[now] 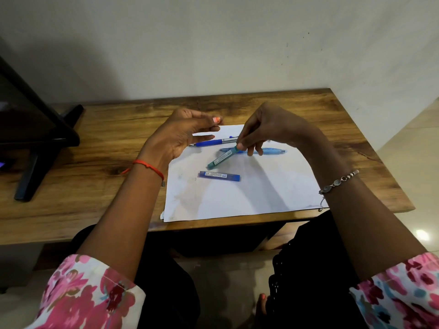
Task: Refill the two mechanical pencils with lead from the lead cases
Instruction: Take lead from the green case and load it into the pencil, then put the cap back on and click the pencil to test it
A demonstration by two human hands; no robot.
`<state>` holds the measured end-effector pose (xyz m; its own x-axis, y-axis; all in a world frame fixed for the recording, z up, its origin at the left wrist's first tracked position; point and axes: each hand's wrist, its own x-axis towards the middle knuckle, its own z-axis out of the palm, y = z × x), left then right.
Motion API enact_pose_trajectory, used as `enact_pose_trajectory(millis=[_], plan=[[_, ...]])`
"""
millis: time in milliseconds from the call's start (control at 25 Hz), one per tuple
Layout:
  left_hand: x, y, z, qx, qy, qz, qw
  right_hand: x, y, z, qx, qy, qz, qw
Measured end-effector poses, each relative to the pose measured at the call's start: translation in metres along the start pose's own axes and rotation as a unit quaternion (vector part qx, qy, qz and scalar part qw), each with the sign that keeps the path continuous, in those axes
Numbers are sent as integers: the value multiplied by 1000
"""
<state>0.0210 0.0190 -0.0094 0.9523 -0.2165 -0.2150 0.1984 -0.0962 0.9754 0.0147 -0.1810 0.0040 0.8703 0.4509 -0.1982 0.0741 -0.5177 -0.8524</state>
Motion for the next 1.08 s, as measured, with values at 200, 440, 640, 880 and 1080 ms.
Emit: enact_pose_trajectory(millis=[200,440,640,880,1080], plan=[[-2,0,2,26,-20,5,999,6,0,7,-62,-34,52,996],[-4,1,3,36,-25,3,999,2,2,4,-53,6,55,997],[-5,1,12,40,-44,-1,998,4,4,1,144,121,26,982],[-3,0,19,45,-43,5,998,5,5,3,225,158,36,961],[6,-10,19,389,80,152,905,4,8,-4,210,231,52,949]])
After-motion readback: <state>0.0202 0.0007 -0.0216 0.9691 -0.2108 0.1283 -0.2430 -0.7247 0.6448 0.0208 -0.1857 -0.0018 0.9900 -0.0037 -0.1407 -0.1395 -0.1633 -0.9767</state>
